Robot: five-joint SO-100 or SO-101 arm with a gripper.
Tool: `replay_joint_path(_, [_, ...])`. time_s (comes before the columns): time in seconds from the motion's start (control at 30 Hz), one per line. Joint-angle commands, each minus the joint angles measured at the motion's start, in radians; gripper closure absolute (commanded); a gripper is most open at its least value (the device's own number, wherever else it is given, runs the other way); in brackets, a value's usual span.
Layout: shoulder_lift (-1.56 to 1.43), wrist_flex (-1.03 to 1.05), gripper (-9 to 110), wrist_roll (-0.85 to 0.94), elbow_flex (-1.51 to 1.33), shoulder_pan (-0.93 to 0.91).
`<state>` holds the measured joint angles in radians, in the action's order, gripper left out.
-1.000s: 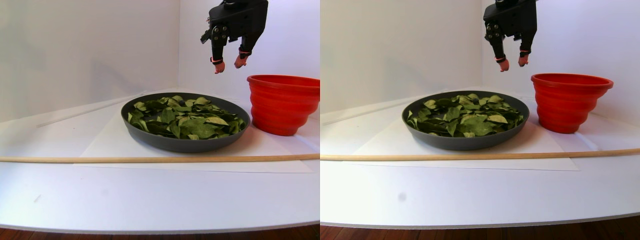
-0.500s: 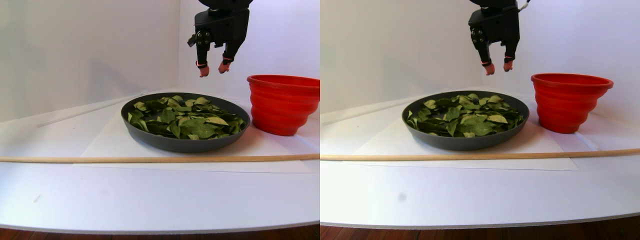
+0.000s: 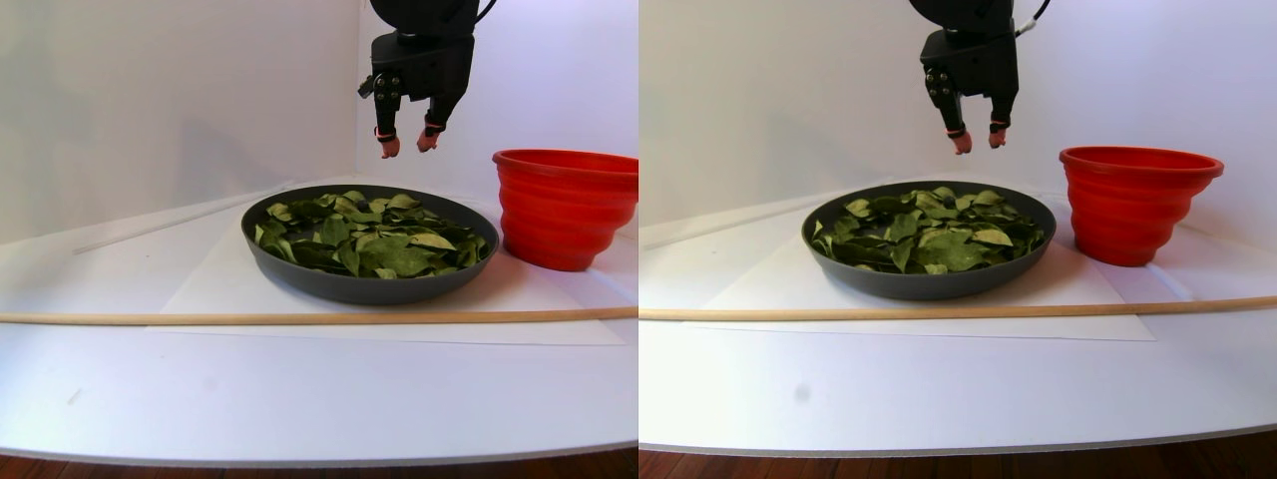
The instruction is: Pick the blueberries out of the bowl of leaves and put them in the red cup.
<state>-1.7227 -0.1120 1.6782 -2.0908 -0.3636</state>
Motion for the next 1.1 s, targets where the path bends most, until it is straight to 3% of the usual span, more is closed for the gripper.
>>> replay_joint_path(0.0, [-0.006,-0.029,85,-0.002,0.035,0.006])
replay_joint_path(1.07, [0.170,-0.097,85,-0.031,0.166,0.080])
